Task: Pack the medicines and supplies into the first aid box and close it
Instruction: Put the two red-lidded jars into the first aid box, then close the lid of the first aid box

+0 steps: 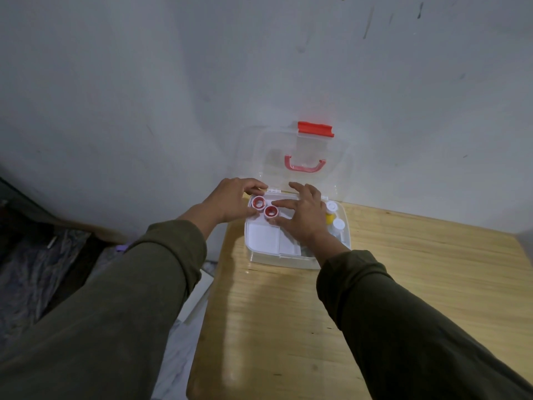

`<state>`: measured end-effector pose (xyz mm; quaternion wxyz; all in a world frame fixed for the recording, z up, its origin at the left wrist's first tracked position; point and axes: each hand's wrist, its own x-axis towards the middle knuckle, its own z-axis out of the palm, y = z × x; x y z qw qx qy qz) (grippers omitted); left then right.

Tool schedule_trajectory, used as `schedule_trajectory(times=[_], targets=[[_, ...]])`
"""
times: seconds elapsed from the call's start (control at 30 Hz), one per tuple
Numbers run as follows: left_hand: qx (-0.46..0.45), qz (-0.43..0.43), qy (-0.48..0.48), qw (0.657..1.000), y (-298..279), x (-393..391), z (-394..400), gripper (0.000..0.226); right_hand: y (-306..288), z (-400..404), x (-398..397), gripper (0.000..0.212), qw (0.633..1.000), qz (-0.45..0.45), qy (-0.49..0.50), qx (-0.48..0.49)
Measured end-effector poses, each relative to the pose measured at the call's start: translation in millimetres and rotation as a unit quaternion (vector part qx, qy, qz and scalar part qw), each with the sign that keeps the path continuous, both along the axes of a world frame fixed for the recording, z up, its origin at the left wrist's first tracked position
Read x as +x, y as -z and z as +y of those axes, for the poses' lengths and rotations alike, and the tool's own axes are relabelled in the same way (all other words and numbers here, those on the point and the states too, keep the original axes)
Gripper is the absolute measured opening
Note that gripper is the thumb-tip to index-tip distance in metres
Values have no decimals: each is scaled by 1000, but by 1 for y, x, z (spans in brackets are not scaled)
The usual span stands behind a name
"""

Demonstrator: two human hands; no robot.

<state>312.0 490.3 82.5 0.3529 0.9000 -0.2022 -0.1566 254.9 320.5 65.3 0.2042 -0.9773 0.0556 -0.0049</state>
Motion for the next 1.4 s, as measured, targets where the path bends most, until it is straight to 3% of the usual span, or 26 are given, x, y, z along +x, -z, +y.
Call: schedule_trajectory(times=[0.43, 0.73, 1.07, 1.27, 1.4], targets=[[10, -40, -29, 999, -7, -10, -2, 58, -24, -12, -12, 38, 998, -43, -3, 40], [-11, -121, -59, 991, -34, -47, -33, 49, -56, -71, -49, 42, 997, -78, 8, 23], [-58, -169, -145, 973, -21, -129, -94, 44, -38, -158, -100, 48, 998, 6, -64, -12], [-50, -195, -230, 952, 4, -190, -140, 36, -10, -191, -126, 46, 991, 61, -107, -45], [2, -161, -221, 962, 33, -225, -170, 38, 14, -202, -142, 51, 984, 104, -122, -83]])
